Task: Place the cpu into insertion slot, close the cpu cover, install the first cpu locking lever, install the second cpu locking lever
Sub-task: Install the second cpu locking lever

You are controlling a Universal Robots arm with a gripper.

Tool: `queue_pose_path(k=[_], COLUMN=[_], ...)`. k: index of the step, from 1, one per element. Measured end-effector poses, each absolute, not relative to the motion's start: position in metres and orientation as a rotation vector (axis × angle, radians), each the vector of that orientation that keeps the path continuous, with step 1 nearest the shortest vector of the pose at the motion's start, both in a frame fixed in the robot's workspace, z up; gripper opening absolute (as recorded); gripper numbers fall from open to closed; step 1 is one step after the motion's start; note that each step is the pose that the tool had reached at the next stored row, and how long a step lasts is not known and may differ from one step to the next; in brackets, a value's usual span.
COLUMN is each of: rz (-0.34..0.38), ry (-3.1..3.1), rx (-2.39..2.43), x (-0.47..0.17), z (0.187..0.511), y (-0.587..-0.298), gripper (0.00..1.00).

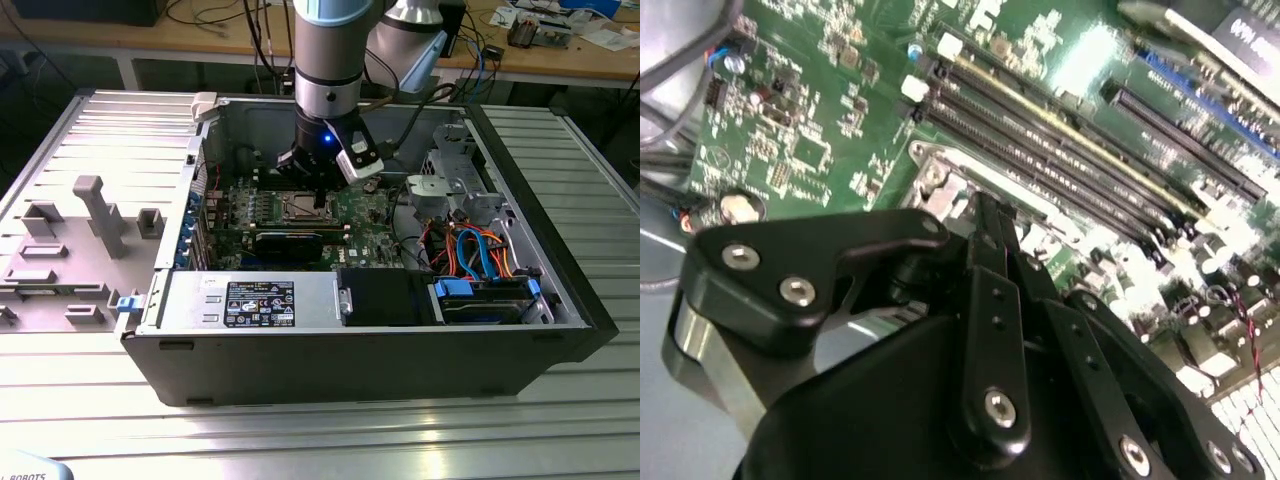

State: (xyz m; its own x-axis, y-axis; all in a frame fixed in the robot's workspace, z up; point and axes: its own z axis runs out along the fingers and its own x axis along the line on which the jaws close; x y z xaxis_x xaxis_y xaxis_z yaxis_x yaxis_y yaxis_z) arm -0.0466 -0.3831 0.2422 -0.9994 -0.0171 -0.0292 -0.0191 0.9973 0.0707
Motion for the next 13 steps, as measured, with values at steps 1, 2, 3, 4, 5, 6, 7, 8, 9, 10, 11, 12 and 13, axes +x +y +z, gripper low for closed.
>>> queue_pose_path(k=[1, 2, 3, 4, 5, 6, 7, 8, 9, 10, 11, 12, 13], rz=[0.113, 0.116, 0.117, 0.119, 0.122, 0.126, 0.132, 0.148, 0.155, 0.164, 0.176, 0.194, 0.205], ry=[3.111, 3.111, 3.111, 3.111, 3.110, 3.110, 3.110, 3.109, 3.109, 3.108, 3.108, 3.106, 3.106], rx=[-0.028, -0.028, -0.028, -0.028, -0.028, -0.028, -0.028, -0.028, -0.028, -0.027, -0.027, -0.027, -0.027], x=[-0.047, -0.047, -0.048, -0.049, -0.050, -0.051, -0.053, -0.053, -0.054, -0.054, -0.054, -0.054, -0.055], z=[0.242, 0.242, 0.242, 0.242, 0.242, 0.242, 0.242, 0.242, 0.242, 0.242, 0.241, 0.241, 0.240], y=[-0.385, -0.388, -0.389, -0.390, -0.391, -0.392, -0.393, -0.393, -0.393, -0.394, -0.394, -0.396, -0.399], gripper=[0.11, 0.11, 0.11, 0.11, 0.11, 0.11, 0.11, 0.11, 0.11, 0.11, 0.11, 0.11, 0.11])
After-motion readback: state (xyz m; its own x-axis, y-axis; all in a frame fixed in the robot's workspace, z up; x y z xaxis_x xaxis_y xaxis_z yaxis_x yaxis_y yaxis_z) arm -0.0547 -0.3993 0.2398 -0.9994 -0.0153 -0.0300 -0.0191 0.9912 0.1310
